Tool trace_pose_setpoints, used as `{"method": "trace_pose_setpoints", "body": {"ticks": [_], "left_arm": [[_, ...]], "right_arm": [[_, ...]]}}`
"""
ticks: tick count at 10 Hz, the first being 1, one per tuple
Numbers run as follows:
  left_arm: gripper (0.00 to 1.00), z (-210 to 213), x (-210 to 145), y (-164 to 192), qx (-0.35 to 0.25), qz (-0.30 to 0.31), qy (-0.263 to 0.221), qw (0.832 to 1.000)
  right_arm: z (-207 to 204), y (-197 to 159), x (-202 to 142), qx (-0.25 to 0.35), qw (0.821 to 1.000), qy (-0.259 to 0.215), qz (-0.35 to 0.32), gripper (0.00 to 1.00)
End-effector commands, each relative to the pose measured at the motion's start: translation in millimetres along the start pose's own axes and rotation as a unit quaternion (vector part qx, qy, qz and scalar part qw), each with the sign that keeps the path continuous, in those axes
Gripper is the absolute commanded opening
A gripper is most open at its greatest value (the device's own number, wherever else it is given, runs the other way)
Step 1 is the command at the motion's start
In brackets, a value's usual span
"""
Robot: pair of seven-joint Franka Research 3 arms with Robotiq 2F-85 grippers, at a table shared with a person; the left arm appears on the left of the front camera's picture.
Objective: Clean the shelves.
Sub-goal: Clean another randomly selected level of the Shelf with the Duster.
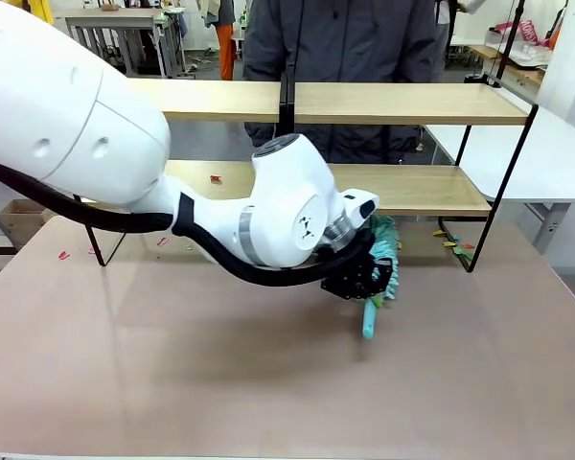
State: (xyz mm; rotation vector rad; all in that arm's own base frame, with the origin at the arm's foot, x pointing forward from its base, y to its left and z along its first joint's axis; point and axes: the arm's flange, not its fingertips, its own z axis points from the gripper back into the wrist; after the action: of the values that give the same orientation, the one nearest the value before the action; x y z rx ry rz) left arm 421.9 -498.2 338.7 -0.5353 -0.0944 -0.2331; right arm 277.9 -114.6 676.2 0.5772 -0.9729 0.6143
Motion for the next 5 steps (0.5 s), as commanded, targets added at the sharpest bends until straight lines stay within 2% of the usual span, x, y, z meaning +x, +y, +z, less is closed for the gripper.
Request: {"method": "trace_pose_setpoints", "body": {"ticks": [1,2,5], "left_arm": [[0.13,-7.1,6.7,-27.7,-0.019,-0.028,0.022,0.999],[0.13,-15.7,10.5,-40.9,-0.027,-0.035,0.041,0.998],[0.13,-36.0,17.7,-78.1,-0.039,-0.063,0.057,0.996]], "right_arm": [[0.9,1.0,1.4,0.002,1.0,0.0,0.0,1.0],[0.9,1.0,1.4,0.002,1.0,0.0,0.0,1.0],[0.9,1.0,1.4,0.002,1.0,0.0,0.0,1.0]]}}
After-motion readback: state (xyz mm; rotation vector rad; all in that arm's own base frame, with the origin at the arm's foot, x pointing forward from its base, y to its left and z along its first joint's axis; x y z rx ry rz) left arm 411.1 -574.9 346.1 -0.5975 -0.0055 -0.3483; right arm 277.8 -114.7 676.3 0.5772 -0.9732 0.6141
